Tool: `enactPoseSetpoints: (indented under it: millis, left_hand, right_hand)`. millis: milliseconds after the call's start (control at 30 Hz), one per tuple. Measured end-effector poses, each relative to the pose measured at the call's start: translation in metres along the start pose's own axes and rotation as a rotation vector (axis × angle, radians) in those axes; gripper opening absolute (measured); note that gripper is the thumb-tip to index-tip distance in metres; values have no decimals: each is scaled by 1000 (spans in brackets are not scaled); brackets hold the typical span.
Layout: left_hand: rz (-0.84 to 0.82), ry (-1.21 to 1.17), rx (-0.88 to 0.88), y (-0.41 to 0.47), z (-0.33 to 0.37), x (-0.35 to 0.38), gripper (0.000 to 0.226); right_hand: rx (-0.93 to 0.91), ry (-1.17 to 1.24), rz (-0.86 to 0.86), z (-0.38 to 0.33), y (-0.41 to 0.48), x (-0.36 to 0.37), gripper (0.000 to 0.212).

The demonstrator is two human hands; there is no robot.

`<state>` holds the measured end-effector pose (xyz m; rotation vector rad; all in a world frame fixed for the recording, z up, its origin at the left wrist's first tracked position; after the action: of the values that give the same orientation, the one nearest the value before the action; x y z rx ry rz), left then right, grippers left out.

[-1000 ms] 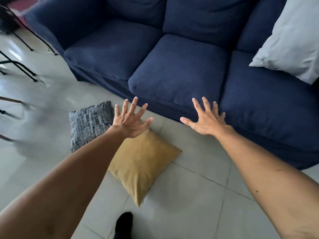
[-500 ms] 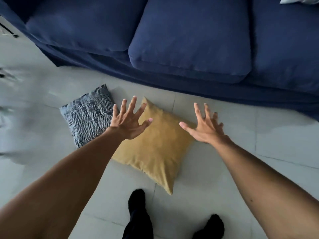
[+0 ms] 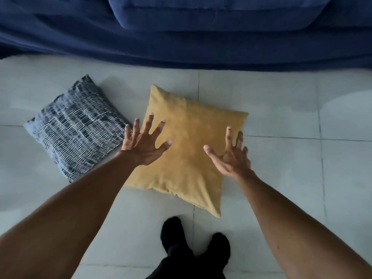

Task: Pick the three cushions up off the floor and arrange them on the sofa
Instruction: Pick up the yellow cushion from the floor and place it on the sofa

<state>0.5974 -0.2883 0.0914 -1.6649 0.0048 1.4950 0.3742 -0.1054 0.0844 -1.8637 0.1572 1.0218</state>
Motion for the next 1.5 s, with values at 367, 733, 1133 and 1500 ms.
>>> enactPoseSetpoints:
  millis: [367,733,1133,1500]
  left_hand:
    - [82,-88,-23,81,-20,102,89]
    - [128,-378,-92,119,-61,130,94]
    - [305,-628,10,76,-31,114,101]
    - [422,-676,63,-15,0,44,93]
  right_hand:
    - [1,180,160,22,78,107,108]
    - [-64,178,298,25,124,130,109]
    - [-237,460,325,26,100,100,104]
    - [-377,374,397,8,9,16,99]
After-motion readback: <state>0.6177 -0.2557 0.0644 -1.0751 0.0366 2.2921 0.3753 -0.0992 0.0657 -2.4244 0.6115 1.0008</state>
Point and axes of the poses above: each hand's wrist, its own y-axis towards the middle knuckle, its own x-axis out of the palm, z = x × y, the point moved 2 cm from there along y, towards the middle knuckle, and after that the axes turned 5 degrees about -y, right-handed, at the moved point
